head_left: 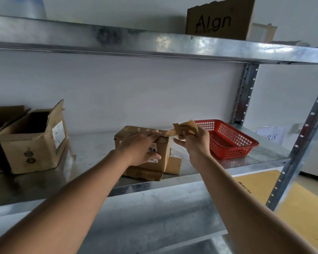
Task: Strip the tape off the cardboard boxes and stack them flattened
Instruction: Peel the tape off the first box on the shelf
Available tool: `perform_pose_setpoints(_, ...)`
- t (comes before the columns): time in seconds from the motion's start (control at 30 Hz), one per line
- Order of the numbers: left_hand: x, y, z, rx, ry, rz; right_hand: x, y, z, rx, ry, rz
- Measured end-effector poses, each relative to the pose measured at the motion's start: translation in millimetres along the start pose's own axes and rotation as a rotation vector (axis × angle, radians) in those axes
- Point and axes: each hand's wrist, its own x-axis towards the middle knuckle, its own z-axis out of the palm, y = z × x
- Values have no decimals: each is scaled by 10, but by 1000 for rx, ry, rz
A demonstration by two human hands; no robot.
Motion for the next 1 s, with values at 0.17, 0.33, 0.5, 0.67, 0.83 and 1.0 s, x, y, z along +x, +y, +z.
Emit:
perform_pose_setpoints(0.17, -6, -139, -12, -16, -20, -26, 39, -6, -97, 102, 104, 2)
perform_pose_setpoints(0.33, -14, -178, 6, -18, -3, -18, 24, 54, -124, 109, 193, -1)
perform_pose_setpoints(0.5, 5, -219, 51, -5, 1, -73, 51, 136, -139, -231, 9, 61)
perform_pose_setpoints(0.67, 31, -254, 75, -34, 41, -53, 33, 244, -129, -472, -319, 96)
perform_pose_setpoints(0.83, 20, -263, 91, -23, 70, -45, 14, 293, 35, -663, -417, 14)
perform_pose_setpoints(1.0, 43, -290, 96, -14, 27, -60, 17, 252, 66, -1014, -289, -298)
